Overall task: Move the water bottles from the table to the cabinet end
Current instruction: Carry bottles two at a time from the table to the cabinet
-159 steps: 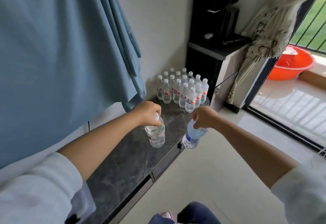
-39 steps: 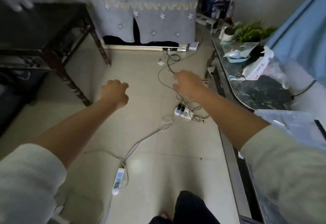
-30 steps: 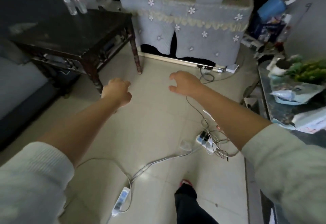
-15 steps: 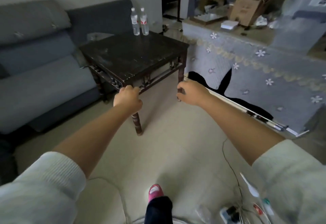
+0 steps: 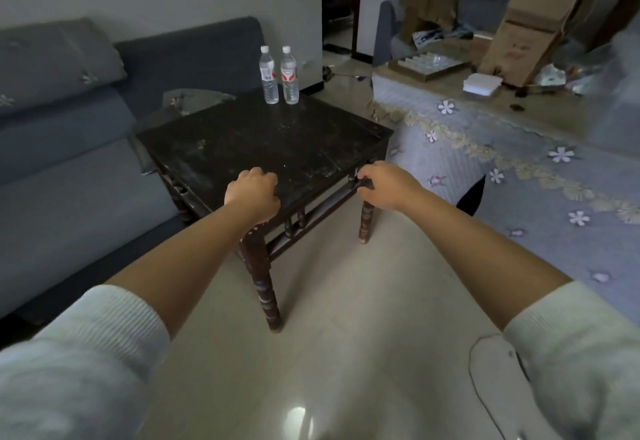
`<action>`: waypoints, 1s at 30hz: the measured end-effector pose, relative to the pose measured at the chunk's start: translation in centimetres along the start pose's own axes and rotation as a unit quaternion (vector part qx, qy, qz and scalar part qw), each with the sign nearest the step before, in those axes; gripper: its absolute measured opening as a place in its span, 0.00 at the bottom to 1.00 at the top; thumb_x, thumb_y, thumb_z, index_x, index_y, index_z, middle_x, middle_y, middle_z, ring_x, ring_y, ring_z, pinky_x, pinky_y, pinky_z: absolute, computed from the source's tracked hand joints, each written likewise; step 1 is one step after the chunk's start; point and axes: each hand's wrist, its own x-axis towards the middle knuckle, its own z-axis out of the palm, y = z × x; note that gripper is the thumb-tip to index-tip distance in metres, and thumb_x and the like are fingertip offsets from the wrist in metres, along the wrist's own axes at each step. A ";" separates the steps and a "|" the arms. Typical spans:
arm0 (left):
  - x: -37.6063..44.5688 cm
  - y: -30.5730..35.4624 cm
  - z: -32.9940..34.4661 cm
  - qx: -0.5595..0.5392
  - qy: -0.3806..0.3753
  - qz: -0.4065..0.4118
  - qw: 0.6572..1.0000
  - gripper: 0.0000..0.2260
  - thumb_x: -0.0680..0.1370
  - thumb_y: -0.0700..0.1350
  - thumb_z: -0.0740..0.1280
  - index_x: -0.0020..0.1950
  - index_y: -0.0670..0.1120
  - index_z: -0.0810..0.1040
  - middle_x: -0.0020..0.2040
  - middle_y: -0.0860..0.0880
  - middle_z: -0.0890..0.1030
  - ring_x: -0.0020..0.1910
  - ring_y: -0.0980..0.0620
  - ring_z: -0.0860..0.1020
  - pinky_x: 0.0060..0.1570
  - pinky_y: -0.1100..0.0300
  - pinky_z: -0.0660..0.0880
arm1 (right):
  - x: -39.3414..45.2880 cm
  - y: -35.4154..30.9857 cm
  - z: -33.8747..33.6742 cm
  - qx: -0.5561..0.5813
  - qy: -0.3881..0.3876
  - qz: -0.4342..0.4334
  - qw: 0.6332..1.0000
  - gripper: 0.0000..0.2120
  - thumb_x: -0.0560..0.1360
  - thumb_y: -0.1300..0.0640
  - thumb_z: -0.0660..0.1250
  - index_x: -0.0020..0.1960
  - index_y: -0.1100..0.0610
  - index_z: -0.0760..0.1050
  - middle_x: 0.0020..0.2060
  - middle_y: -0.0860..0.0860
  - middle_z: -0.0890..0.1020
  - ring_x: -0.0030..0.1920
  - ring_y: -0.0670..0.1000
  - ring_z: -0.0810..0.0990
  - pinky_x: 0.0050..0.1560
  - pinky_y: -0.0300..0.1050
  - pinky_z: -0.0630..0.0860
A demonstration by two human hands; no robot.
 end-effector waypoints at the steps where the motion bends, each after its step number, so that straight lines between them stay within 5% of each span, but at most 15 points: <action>1: 1.5 -0.1 0.0 -0.001 -0.005 0.001 1.000 0.18 0.78 0.45 0.60 0.68 0.44 0.69 0.66 0.42 0.70 0.66 0.41 0.68 0.61 0.48 0.71 | 1.4 0.4 -0.2 -0.001 -0.006 0.003 1.000 0.20 0.77 0.54 0.61 0.68 0.59 0.69 0.63 0.60 0.73 0.61 0.61 0.74 0.59 0.48 0.72; 20: 33.8 3.2 -2.1 -0.040 0.002 -0.076 0.996 0.19 0.77 0.45 0.61 0.68 0.44 0.70 0.65 0.41 0.71 0.66 0.41 0.69 0.63 0.47 0.71 | 36.6 10.9 -6.4 -0.018 -0.036 -0.076 0.996 0.20 0.78 0.55 0.61 0.68 0.60 0.68 0.63 0.60 0.73 0.63 0.58 0.73 0.58 0.47 0.71; 30: 46.1 -0.5 -3.5 -0.049 0.009 -0.133 0.990 0.19 0.77 0.46 0.61 0.68 0.44 0.70 0.65 0.41 0.70 0.66 0.40 0.69 0.64 0.47 0.71 | 52.5 9.9 -6.6 -0.019 -0.038 -0.129 0.991 0.18 0.77 0.54 0.62 0.64 0.60 0.71 0.60 0.59 0.76 0.60 0.59 0.75 0.59 0.49 0.73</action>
